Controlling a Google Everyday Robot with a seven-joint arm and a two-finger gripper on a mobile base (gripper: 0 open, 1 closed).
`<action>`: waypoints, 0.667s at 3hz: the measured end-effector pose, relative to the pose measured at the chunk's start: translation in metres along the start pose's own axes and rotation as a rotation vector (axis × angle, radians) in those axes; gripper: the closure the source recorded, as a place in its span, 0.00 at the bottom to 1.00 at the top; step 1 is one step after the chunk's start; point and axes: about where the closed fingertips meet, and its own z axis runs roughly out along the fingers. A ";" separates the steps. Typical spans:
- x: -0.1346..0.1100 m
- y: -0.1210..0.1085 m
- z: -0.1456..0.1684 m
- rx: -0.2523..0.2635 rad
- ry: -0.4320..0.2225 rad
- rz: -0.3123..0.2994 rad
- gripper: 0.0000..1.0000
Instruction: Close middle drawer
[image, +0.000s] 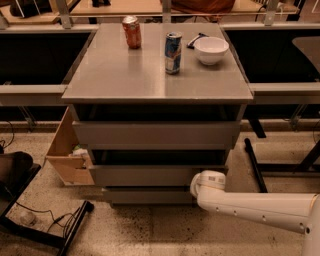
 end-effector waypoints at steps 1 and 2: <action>0.000 0.000 0.000 0.000 0.000 0.000 0.00; 0.000 0.000 0.000 0.000 0.000 0.000 0.00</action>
Offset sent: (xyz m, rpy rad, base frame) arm 0.0000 0.0000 0.0000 0.0000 0.0000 0.0000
